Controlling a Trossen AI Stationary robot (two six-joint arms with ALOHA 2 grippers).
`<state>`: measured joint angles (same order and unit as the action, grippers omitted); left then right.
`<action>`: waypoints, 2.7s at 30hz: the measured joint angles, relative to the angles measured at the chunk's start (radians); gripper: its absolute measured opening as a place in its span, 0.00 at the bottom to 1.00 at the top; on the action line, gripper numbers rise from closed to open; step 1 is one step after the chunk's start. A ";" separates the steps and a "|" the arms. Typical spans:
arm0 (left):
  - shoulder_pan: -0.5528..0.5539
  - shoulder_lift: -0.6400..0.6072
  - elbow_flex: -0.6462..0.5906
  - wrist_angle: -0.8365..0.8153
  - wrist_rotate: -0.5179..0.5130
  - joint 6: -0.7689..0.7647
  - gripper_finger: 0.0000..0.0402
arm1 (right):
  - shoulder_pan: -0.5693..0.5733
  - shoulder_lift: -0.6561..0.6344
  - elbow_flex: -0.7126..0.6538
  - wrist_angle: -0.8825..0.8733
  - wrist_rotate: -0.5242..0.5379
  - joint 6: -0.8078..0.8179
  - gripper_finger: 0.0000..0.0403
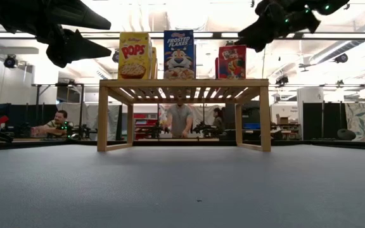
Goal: Stack cereal on shelf
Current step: Put the top red cereal box on the shelf aligned with the other red cereal box, then put the red cereal box on the shelf aligned with the other red cereal box
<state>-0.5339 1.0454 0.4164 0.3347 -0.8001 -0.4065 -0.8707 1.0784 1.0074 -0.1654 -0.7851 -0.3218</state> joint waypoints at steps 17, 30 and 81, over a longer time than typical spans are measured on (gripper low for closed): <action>0.000 0.000 0.000 0.000 0.000 0.004 0.89 | 0.000 -0.198 0.000 -0.131 0.000 -0.006 0.71; 0.000 0.000 0.033 0.002 0.000 0.005 0.89 | 0.003 -0.249 0.000 -0.244 -0.011 -0.037 0.71; -0.009 -0.104 0.261 -0.208 -0.020 0.139 0.89 | 0.404 -0.343 -0.062 -0.488 0.048 -0.027 0.68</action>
<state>-0.5426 0.9415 0.6777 0.1269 -0.8204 -0.2671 -0.4672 0.7357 0.9456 -0.6534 -0.7369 -0.3488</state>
